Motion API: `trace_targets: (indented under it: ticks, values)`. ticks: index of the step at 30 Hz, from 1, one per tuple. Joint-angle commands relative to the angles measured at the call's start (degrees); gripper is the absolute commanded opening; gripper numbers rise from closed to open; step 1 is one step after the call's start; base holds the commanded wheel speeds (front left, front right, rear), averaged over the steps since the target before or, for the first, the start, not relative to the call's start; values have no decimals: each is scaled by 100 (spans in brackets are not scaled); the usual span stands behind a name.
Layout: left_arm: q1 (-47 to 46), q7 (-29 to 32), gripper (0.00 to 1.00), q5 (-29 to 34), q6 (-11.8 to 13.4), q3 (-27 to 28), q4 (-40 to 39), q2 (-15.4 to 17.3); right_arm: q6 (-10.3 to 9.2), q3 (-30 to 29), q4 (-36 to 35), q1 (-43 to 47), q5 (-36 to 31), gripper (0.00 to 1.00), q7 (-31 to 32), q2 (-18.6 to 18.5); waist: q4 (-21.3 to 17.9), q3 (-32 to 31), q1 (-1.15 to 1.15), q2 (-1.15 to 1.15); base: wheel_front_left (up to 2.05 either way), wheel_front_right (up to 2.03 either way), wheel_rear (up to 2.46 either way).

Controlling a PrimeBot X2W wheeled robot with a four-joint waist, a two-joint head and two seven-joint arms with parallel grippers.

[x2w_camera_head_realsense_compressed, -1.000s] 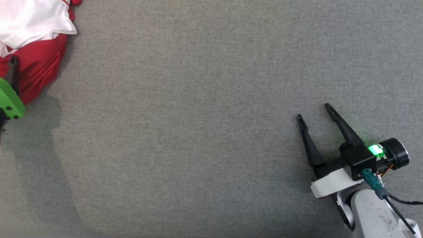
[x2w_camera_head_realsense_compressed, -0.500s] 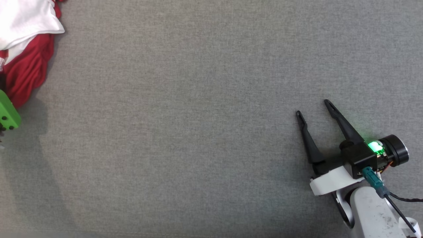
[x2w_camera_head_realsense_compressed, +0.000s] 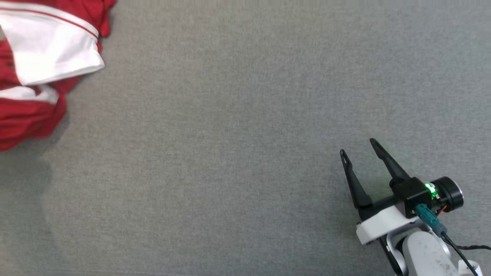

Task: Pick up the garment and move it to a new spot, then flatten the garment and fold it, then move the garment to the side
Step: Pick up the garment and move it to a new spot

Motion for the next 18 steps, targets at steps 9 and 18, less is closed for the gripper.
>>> trace_targets:
  ticks: [9,18]
  values:
    - [-122,-114,0,-69,3,-109,-753,797,-10,-53,151,393,450,100,0,-25,-193,-1400,0,0,0,0,0]
    - [-657,-41,0,171,190,-336,-1824,560,-9,-338,215,670,641,100,0,-26,-518,-1878,0,0,0,0,0]
